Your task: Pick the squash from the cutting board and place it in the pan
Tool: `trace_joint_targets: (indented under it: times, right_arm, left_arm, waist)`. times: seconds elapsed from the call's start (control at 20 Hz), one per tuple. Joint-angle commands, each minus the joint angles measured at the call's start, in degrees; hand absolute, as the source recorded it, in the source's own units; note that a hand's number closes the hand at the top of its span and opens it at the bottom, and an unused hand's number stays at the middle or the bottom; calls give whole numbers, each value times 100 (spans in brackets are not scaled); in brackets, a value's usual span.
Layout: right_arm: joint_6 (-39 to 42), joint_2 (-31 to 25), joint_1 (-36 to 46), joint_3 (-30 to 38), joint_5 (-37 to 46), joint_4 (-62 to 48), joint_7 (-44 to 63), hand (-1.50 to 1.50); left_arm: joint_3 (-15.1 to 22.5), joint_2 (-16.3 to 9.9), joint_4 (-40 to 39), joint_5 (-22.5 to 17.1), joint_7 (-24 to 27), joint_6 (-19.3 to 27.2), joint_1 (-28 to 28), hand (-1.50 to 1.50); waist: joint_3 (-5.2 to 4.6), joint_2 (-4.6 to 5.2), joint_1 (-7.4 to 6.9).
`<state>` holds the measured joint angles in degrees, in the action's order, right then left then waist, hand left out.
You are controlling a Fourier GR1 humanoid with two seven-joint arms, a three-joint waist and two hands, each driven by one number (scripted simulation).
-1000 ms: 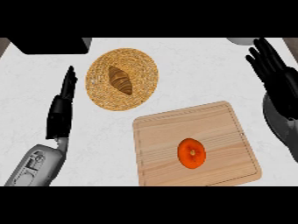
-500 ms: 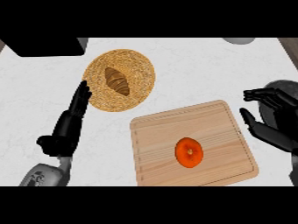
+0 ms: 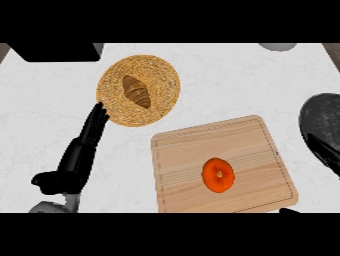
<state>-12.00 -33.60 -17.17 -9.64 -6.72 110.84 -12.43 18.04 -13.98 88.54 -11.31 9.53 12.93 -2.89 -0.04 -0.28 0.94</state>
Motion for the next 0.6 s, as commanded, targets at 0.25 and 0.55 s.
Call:
trace_joint_targets:
  times: [0.25,0.55]
  right_arm:
    - [619,-928,502,-277,882,626,1949,-150]
    - [1168,-948,1687,-1562,1861,511,3748,-150]
  left_arm:
    - [95,251,-72,203,67,-21,-80,0]
    - [-37,192,-245,197,-1,-117,-305,0]
  waist:
    - [-4,32,-119]
    - [-12,58,-269]
